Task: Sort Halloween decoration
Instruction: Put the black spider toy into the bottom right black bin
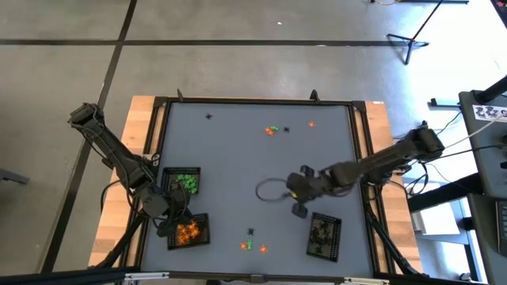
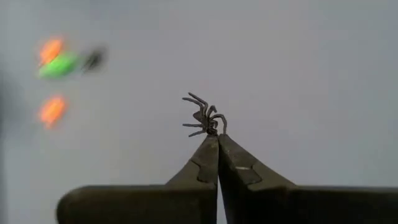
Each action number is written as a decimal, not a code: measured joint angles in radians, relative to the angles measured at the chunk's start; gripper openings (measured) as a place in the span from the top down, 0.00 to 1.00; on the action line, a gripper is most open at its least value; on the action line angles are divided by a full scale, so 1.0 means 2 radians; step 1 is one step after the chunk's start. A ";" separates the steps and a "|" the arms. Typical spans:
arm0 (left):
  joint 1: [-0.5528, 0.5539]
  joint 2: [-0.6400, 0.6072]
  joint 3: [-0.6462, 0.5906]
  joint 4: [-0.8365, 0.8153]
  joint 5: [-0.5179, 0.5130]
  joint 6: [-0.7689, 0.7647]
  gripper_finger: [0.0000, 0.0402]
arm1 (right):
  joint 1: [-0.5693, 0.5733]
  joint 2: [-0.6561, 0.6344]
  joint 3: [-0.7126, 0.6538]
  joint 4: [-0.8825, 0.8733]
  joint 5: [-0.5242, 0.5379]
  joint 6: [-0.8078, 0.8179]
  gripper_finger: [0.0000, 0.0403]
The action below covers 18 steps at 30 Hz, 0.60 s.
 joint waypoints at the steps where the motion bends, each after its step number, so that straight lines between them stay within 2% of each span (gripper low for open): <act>1: 0.000 0.000 0.000 0.001 0.000 0.000 0.73 | 0.016 -0.003 0.015 -0.031 -0.008 0.003 1.00; 6: 0.000 0.000 0.000 0.002 0.000 0.000 0.73 | 0.095 -0.002 0.084 -0.155 -0.037 0.064 1.00; 14: 0.000 0.000 0.000 0.003 0.000 0.000 0.73 | 0.193 -0.002 0.103 -0.179 -0.068 0.230 1.00; 18: 0.000 0.000 0.000 0.003 0.000 0.000 0.73 | 0.224 -0.002 0.103 -0.195 -0.053 0.300 0.99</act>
